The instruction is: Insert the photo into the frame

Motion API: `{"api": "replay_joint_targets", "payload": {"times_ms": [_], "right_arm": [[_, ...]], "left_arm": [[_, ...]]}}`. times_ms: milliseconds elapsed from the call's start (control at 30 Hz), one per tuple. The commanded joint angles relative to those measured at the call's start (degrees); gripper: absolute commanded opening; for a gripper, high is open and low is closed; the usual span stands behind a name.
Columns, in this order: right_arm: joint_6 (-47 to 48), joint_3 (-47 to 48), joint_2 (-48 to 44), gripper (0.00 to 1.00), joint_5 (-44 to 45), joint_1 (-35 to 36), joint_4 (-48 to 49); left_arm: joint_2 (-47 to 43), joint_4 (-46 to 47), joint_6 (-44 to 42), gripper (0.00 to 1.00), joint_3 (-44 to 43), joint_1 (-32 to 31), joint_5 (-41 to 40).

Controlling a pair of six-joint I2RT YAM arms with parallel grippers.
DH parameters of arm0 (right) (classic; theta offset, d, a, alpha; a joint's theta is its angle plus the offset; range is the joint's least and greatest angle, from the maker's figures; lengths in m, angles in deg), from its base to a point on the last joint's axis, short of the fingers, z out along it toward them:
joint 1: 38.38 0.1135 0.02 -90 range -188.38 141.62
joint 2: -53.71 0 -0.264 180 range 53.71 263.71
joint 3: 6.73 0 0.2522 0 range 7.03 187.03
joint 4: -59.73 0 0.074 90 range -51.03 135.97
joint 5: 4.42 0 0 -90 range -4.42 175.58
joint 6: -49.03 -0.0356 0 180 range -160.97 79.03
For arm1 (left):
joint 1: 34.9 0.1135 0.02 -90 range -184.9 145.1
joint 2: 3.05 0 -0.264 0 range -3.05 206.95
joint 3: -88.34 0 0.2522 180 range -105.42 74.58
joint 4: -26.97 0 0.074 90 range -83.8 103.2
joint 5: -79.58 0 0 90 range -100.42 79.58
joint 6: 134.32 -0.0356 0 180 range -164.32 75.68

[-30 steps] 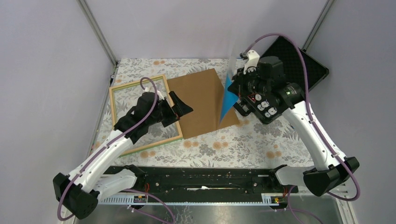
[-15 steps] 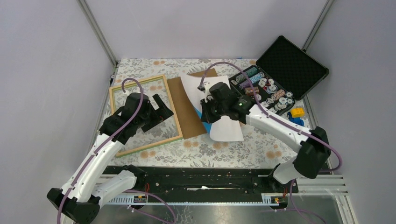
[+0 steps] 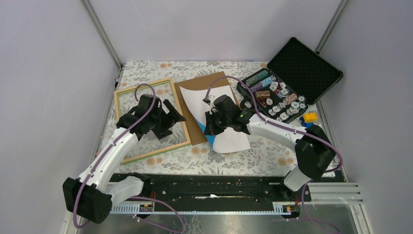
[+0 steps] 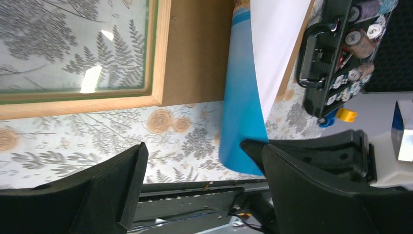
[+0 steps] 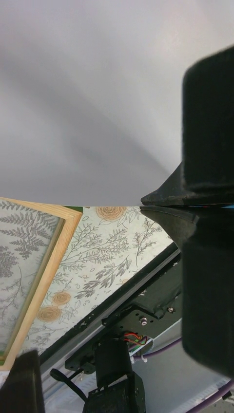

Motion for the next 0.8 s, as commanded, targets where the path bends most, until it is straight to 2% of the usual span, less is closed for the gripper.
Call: {"api": "replay_joint_targets", "payload": {"times_ms": [0,100,300,433,600,767], "right_arm": [[-0.40,-0.41,-0.41,0.00,-1.19,0.65,4.69],[-0.47,-1.49,-1.02,0.00,-0.83,0.71,5.50],[-0.91,-3.24,-1.09,0.00,-1.58,0.81,7.47],[-0.69,-3.38,-1.06,0.00,-1.09,0.78,7.48],[-0.54,-3.55,-1.17,0.00,-0.75,0.78,7.48],[-0.26,-3.83,-0.82,0.00,-0.31,0.81,7.48]], "left_arm": [[3.29,10.08,9.05,0.92,2.47,0.30,6.07],[8.97,12.87,12.48,0.89,1.22,0.28,9.56],[18.84,15.19,14.78,0.88,-4.23,0.08,8.20],[25.10,15.73,14.48,0.87,-7.91,-2.20,7.21],[30.39,15.80,13.54,0.72,-9.69,-2.71,5.63],[34.13,10.86,9.69,0.68,-14.08,-2.71,-0.50]]}}
